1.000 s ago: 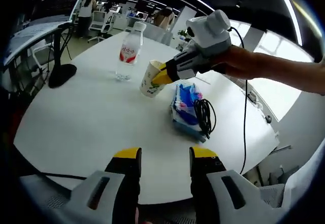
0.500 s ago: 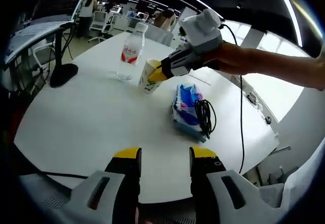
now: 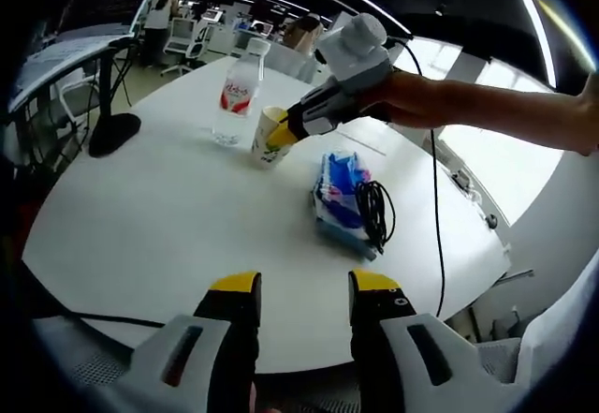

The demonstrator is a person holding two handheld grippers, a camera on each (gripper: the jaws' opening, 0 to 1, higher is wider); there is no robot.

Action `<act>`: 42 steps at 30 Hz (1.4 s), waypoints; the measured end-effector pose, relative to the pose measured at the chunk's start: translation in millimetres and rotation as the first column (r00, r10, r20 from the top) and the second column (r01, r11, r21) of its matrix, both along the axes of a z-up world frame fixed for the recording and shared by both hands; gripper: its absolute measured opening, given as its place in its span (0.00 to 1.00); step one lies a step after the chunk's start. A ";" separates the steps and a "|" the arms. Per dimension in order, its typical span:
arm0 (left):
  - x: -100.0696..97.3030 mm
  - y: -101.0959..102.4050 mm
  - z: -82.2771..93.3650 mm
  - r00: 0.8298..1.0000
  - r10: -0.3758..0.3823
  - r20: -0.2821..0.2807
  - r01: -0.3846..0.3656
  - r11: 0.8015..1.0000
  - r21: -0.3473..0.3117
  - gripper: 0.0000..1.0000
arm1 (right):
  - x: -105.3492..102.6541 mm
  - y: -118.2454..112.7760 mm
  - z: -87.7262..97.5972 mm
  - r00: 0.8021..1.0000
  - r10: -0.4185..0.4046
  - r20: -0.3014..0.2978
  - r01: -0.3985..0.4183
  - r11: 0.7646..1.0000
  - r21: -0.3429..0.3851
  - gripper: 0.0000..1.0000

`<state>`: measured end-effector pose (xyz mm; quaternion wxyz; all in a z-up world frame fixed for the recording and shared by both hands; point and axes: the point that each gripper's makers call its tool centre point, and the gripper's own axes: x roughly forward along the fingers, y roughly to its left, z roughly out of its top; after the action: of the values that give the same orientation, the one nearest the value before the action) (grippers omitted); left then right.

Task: Arrange the tabletop items into an orderly group along one side of the table until the central work area is clear of visible clutter.

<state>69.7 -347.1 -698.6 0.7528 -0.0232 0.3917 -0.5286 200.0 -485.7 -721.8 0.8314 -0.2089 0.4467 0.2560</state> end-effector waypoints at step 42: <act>-5.0 -4.1 7.9 1.000 -0.005 0.001 0.005 1.000 -0.015 0.35 | 12.7 -20.4 26.2 0.993 -0.077 0.093 0.077 0.997 0.001 0.15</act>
<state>64.7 -351.2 -690.7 0.7513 -0.0278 0.3875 -0.5335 212.7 -506.1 -695.7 0.8602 -0.2045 0.4157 0.2130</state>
